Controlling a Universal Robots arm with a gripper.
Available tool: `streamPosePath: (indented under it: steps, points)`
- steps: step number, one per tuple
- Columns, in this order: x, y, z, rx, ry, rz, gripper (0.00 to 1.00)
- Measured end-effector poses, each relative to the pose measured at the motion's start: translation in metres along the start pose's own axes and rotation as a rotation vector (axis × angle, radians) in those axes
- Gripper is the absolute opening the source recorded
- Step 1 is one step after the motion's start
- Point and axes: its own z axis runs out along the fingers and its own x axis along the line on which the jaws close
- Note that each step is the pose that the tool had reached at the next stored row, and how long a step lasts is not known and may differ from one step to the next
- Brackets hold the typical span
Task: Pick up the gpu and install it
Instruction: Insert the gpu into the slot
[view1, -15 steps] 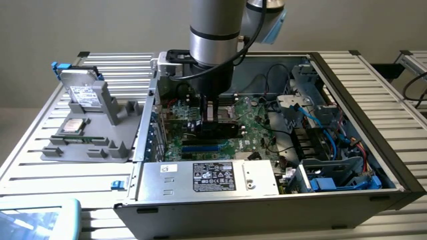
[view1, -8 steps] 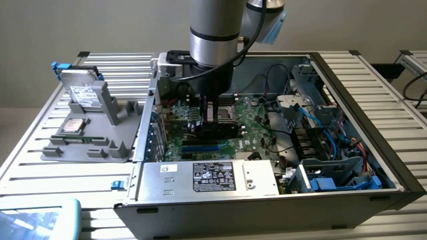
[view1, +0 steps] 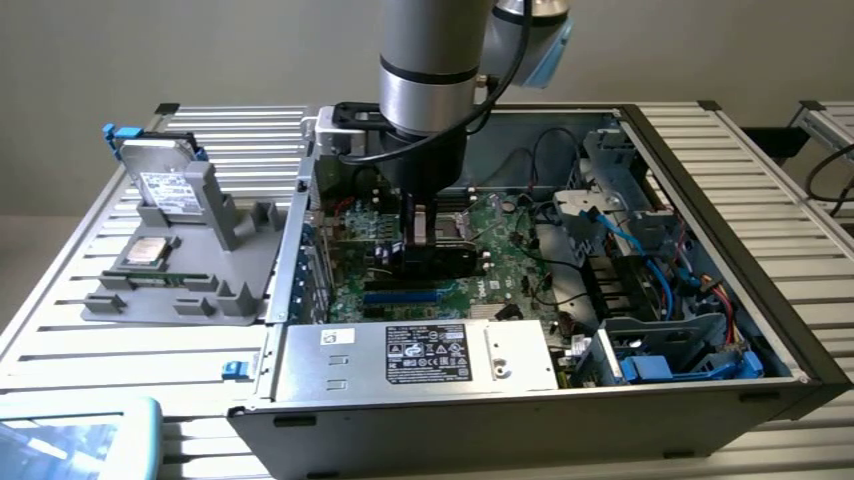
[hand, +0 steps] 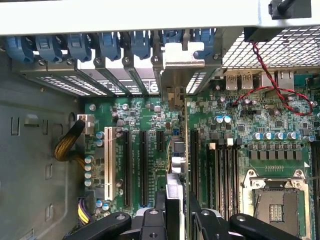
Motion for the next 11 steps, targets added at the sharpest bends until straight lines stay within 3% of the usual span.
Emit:
streamPosePath:
  steps: [11]
  points:
    - [0.0000, 0.0001, 0.0005, 0.0015, 0.0001, 0.000, 0.27]
